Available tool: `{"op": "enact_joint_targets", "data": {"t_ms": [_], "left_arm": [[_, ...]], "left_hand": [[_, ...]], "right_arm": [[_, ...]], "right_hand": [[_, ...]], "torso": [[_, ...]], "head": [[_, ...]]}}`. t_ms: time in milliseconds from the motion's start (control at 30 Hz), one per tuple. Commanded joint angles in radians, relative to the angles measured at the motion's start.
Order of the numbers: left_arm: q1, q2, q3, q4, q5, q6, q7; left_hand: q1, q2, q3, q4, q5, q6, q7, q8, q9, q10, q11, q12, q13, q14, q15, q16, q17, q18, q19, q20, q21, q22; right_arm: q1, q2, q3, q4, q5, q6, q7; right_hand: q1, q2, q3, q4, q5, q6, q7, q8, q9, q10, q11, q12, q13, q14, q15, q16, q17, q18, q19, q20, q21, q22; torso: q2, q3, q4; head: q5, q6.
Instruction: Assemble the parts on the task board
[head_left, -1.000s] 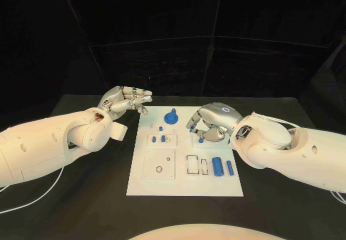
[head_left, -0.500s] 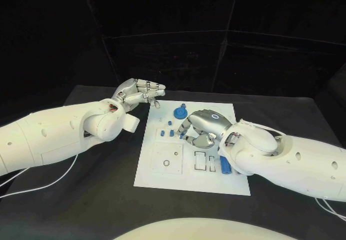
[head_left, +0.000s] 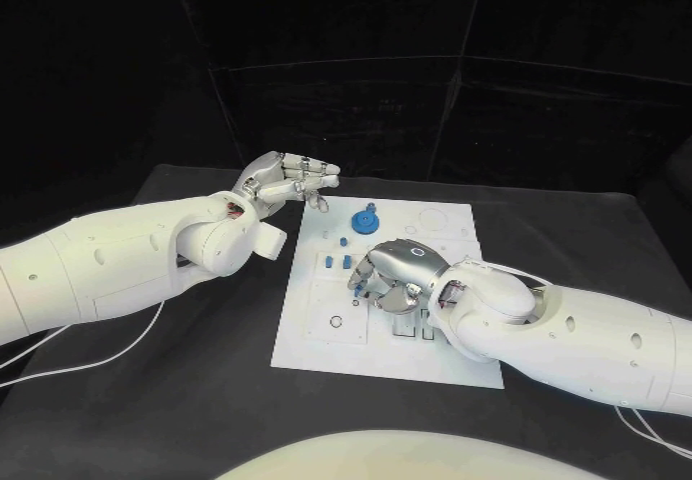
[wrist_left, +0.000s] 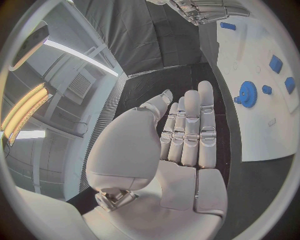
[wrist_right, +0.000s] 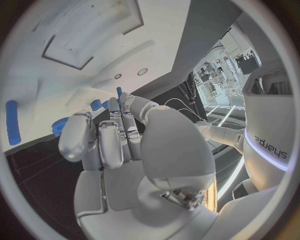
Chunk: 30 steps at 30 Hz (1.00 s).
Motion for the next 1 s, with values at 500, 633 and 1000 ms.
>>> {"op": "enact_joint_targets", "data": {"t_ms": [500,633,1000], "left_arm": [[0.001,0.002,0.001,0.000,0.004,0.015,0.010],[0.001,0.002,0.001,0.001,0.004,0.016,0.010],[0.002,0.002,0.001,0.002,0.004,0.019,0.010]], "left_hand": [[0.000,0.007,-0.007,0.000,-0.001,-0.003,0.006,0.001,-0.001,-0.009,0.000,0.002,-0.001,-0.006,0.005,-0.007,-0.001,0.013,0.007,0.001,-0.008,-0.003],[0.000,0.007,-0.007,0.000,-0.001,-0.003,0.006,0.001,-0.001,-0.009,0.000,0.002,-0.001,-0.006,0.005,-0.007,-0.001,0.013,0.007,0.001,-0.008,-0.003],[0.000,0.008,-0.008,0.001,-0.001,-0.004,0.007,0.001,-0.002,-0.010,0.000,0.003,-0.001,-0.007,0.006,-0.007,-0.002,0.013,0.007,0.001,-0.009,-0.004]], "right_arm": [[-0.003,0.011,-0.002,-0.014,-0.009,0.056,0.008],[-0.005,0.013,-0.002,-0.018,-0.017,0.061,0.007],[-0.007,0.019,-0.002,-0.027,-0.022,0.068,0.005]], "right_hand": [[-0.006,-0.008,0.004,-0.002,0.002,0.004,0.003,-0.004,0.000,0.006,0.001,-0.002,-0.001,0.058,-0.005,0.006,0.011,-0.004,0.005,0.000,0.006,0.000],[-0.006,-0.008,0.004,-0.002,0.002,0.004,0.003,-0.004,0.000,0.006,0.001,-0.002,-0.001,0.058,-0.005,0.006,0.011,-0.004,0.005,0.000,0.006,0.000],[-0.007,-0.008,0.004,-0.002,0.002,0.004,0.004,-0.004,0.000,0.005,0.001,-0.002,-0.001,0.058,-0.005,0.006,0.011,-0.004,0.005,0.000,0.006,0.001]], "torso": [[-0.001,-0.0010,0.0019],[-0.001,-0.0007,0.0014],[0.000,-0.0009,0.0014]], "head": [[0.010,-0.011],[0.010,-0.011],[0.012,-0.014]]}}
